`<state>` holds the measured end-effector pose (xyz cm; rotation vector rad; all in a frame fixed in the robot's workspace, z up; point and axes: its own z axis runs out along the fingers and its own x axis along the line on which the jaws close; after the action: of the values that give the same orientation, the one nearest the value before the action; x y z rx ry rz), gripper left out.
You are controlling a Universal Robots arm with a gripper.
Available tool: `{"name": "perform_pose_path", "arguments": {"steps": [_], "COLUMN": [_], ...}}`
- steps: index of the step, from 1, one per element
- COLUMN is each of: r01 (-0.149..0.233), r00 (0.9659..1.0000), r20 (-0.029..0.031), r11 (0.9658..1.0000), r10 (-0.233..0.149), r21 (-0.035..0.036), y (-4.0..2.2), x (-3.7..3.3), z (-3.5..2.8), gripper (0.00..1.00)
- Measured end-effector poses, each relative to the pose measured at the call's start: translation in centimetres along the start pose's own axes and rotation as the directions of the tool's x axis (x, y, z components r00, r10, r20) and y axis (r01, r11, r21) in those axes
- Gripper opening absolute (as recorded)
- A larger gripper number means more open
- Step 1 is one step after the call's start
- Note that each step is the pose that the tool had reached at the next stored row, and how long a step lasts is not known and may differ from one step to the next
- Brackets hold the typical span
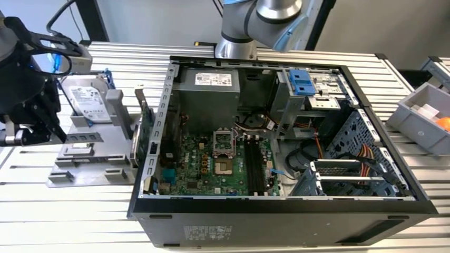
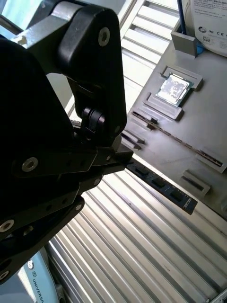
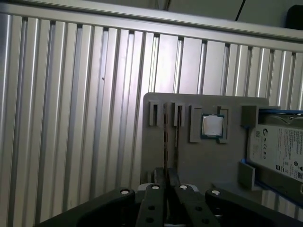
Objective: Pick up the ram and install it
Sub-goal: 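Pick up the ram and move it above insertion slot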
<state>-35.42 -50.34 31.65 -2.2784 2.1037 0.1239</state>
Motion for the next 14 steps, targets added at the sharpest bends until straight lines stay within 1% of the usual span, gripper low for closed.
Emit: {"name": "perform_pose_path", "arguments": {"steps": [12, 13, 14], "r01": [0.0, 0.0, 0.0], "r00": [1.0, 1.0, 1.0], "r20": [0.0002, 0.0001, 0.0002], "r11": [1.0, 1.0, 1.0], "r10": [0.0, 0.0, 0.0], "r21": [0.0002, 0.0001, 0.0002], "y": [0.03, 0.03, 0.04], "x": [-0.08, -0.11, -0.11], "z": [-0.96, -1.28, -1.34], "gripper": [0.0, 0.0, 0.0]}}
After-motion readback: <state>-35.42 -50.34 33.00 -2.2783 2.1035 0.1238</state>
